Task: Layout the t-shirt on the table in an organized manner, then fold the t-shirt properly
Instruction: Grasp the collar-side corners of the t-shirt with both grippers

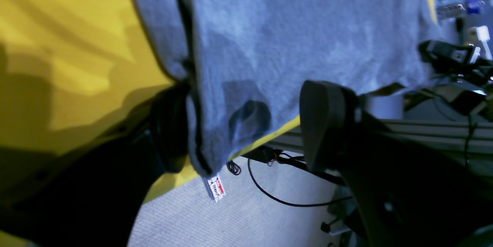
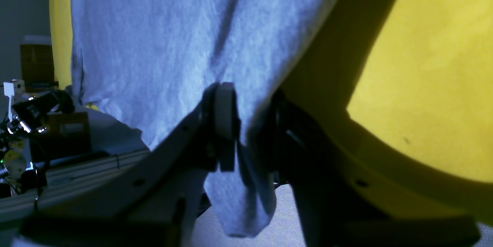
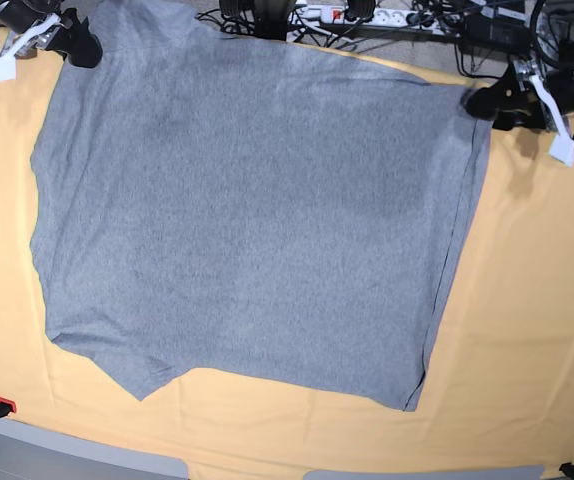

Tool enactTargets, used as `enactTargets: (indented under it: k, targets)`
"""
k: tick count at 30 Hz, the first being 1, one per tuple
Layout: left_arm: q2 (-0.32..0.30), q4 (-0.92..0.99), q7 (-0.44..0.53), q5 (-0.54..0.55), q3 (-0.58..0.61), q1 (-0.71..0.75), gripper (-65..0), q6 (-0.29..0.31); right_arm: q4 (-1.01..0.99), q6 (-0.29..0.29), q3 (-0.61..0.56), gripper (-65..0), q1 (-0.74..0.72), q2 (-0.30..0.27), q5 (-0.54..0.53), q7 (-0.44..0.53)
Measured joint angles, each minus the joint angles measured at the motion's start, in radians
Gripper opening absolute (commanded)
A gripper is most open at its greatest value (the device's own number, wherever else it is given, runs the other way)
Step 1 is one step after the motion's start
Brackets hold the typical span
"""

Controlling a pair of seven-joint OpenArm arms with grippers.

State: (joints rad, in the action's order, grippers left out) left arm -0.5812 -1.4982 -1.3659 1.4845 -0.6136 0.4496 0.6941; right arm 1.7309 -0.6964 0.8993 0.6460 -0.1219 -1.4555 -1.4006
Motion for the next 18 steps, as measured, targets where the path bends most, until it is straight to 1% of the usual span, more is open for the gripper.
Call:
enactTargets:
  k: [5,9,13,18]
  targets:
    - [-0.005,0.0,-0.004,0.005,0.0,0.002,-20.1,0.0,0.0,0.0,0.0,-49.7,0.0,0.0,0.0,0.0]
    - [-0.05,0.0,-0.023,-0.011,-0.007,0.002,-20.1,0.0,0.0,0.0,0.0,-49.7,0.0,0.0,0.0,0.0]
    - [-0.05,0.001,-0.017,-0.042,-0.036,0.011,-20.1,0.0,0.0,0.0,0.0,-49.7,0.0,0.0,0.0,0.0]
    - [-0.048,0.001,-0.003,-0.044,-0.037,0.027,-20.1,0.0,0.0,0.0,0.0,-49.7,0.0,0.0,0.0,0.0]
